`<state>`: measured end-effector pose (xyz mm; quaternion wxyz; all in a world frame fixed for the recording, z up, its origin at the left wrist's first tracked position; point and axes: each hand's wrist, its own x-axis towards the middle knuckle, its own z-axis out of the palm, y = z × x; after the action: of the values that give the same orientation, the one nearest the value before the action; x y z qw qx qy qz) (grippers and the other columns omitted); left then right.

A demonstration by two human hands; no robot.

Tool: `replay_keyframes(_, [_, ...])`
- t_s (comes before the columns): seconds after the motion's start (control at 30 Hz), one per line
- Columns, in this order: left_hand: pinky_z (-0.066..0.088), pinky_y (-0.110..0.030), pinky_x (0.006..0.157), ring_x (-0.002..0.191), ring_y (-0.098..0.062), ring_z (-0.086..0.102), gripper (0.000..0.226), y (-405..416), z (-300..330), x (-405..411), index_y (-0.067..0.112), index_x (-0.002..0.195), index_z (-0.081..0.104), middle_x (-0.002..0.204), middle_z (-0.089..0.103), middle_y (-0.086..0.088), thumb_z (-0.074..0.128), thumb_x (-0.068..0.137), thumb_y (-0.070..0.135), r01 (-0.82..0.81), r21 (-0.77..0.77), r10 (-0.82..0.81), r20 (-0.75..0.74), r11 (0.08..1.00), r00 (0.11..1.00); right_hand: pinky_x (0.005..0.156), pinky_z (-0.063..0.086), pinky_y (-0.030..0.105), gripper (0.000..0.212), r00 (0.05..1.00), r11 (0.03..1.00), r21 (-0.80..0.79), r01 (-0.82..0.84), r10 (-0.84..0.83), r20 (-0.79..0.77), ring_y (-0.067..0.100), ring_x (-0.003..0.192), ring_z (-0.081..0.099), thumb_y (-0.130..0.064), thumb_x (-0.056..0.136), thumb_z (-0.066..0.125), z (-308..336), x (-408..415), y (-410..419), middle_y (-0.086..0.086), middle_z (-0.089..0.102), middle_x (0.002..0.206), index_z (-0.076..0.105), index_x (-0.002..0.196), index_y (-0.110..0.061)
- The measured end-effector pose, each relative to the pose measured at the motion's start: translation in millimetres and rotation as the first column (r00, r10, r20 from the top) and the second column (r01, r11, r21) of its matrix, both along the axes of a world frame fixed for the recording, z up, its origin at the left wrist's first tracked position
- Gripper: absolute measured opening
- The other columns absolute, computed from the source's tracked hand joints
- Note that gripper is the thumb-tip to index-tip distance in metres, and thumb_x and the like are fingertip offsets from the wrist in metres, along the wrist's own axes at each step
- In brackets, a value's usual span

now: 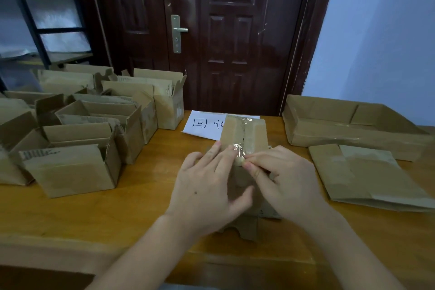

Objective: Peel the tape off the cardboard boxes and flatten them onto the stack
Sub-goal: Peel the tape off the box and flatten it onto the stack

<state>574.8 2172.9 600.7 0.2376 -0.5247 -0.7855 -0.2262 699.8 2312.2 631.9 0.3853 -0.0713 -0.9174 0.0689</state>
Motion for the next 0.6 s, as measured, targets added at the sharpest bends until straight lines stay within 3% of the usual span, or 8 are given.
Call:
replay_keyframes(0.2, [0.028, -0.037, 0.118, 0.154, -0.019, 0.028, 0.097, 12, 4, 6, 0.022, 0.159, 0.035, 0.169, 0.025, -0.004, 0.018, 0.087, 0.084, -0.135, -0.155, 0.156, 0.131, 0.979, 0.979, 0.063, 0.052, 0.026, 0.023, 1.0, 0.99, 0.142, -0.001, 0.0, 0.01, 0.007, 0.08, 0.063, -0.035, 0.098, 0.058, 5, -7, -13, -0.014, 0.076, 0.093, 0.079, 0.098, -0.026])
replay_keyframes(0.47, [0.007, -0.032, 0.117, 0.158, -0.015, 0.014, 0.118, 20, -4, 1, 0.022, 0.165, 0.011, 0.173, 0.012, 0.001, 0.015, 0.073, 0.097, -0.141, -0.106, 0.156, 0.143, 0.984, 0.977, 0.063, 0.056, 0.034, 0.034, 0.999, 1.0, 0.011, 0.011, -0.011, 0.037, 0.005, 0.08, 0.068, -0.045, 0.099, 0.05, 18, -12, -14, -0.015, 0.075, 0.085, 0.08, 0.097, -0.029])
replay_keyframes(0.6, [0.008, -0.032, 0.117, 0.157, -0.014, 0.016, 0.127, 20, -4, 0, 0.02, 0.165, 0.009, 0.172, 0.013, 0.001, 0.004, 0.068, 0.103, -0.149, -0.092, 0.161, 0.146, 0.985, 0.976, 0.061, 0.057, 0.036, 0.017, 0.999, 1.0, -0.002, 0.028, -0.028, -0.026, 0.004, 0.075, 0.067, -0.032, 0.098, 0.064, 21, -17, -10, -0.013, 0.075, 0.084, 0.079, 0.096, -0.025])
